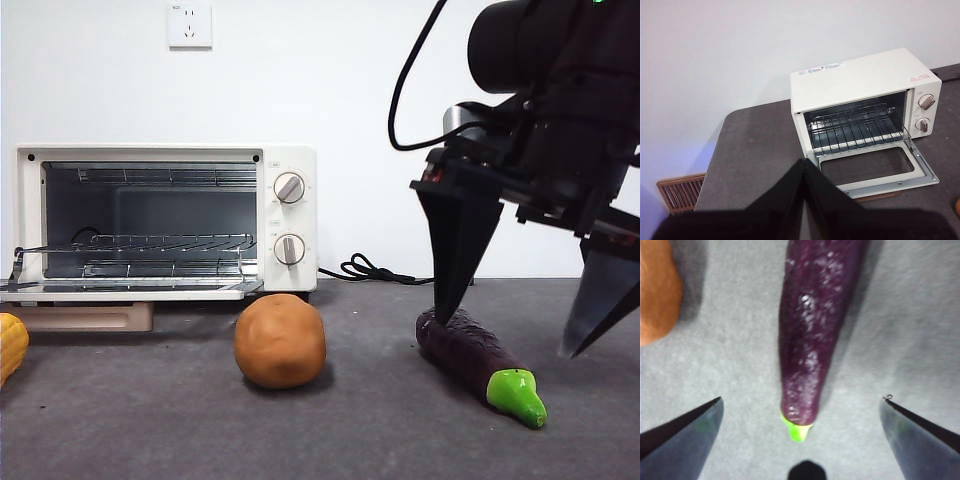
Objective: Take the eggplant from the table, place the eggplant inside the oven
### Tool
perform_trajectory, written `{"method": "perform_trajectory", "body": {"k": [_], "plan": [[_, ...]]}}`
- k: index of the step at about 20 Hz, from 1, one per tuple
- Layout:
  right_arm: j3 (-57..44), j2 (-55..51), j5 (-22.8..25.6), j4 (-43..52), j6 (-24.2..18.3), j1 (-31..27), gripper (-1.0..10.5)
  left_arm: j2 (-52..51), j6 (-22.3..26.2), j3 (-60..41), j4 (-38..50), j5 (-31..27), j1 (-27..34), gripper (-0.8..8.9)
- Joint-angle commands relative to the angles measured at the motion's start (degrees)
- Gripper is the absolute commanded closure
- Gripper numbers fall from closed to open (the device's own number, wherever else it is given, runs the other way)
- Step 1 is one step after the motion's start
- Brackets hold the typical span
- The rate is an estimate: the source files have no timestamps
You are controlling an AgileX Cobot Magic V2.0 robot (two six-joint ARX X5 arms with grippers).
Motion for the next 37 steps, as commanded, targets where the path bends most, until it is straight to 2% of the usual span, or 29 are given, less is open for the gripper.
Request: {"method": "perform_trajectory", "body": {"k": [1, 4, 7, 10, 14, 19, 23, 24, 25, 28, 30, 33, 37], "plan": [[-1.25, 0.76, 0.04, 1.75, 1.51, 1.60, 4.3, -0.15, -0.46, -0.33, 0.15, 0.22, 0.09, 8.19], [-1.25, 2.40, 0.17, 3.98, 3.43, 3.58, 4.6, -0.15, -0.79, -0.33, 0.13, 2.10, 0.09, 8.19], [-1.25, 5.92, 2.49, 4.24, 4.85, 4.98, 4.6, -0.15, -0.85, -0.33, 0.09, 2.49, 0.09, 8.19], [-1.25, 8.48, 5.25, 4.72, 5.07, 5.25, 7.0, -0.15, -0.85, -0.33, -0.11, 2.47, 0.00, 8.19], [-1.22, 7.54, 7.41, 5.97, 5.05, 5.55, 8.6, -0.15, -0.83, -0.33, -0.31, 2.45, -0.87, 8.19], [-1.20, 4.13, 8.68, 5.53, 5.05, 5.95, 8.9, 0.15, -0.81, -0.33, -0.11, 2.45, -1.60, 8.19], [0.63, -3.82, 8.13, 2.38, 3.80, 5.95, 9.0, 0.61, -0.79, -0.33, 0.09, 2.43, -1.97, 8.19], [1.90, -6.03, 5.64, 0.46, 2.45, 5.95, 9.6, 0.61, -0.76, -0.33, 0.20, 2.43, -1.97, 8.19], [3.56, -7.85, 1.16, -1.20, 1.22, 5.97, 9.6, 0.61, -0.79, -0.33, 0.20, 2.45, -1.97, 8.19], [9.60, -9.66, -12.31, -1.31, 0.96, 6.67, 9.6, 0.61, -0.79, -0.33, 0.15, 2.45, -1.97, 8.19], [13.57, -8.13, -16.04, -0.28, 1.55, 8.09, 9.6, 0.61, -0.81, -0.33, 0.11, 2.47, -1.95, 8.19], [18.05, -3.23, -18.95, 1.40, 3.08, 10.25, 9.6, 0.61, -0.81, -0.33, 0.13, 2.47, -1.97, 8.19], [25.70, 7.21, -22.95, 5.55, 7.08, 13.11, 9.6, 0.61, -0.83, -0.33, 0.09, 2.47, -1.97, 8.19]]}}
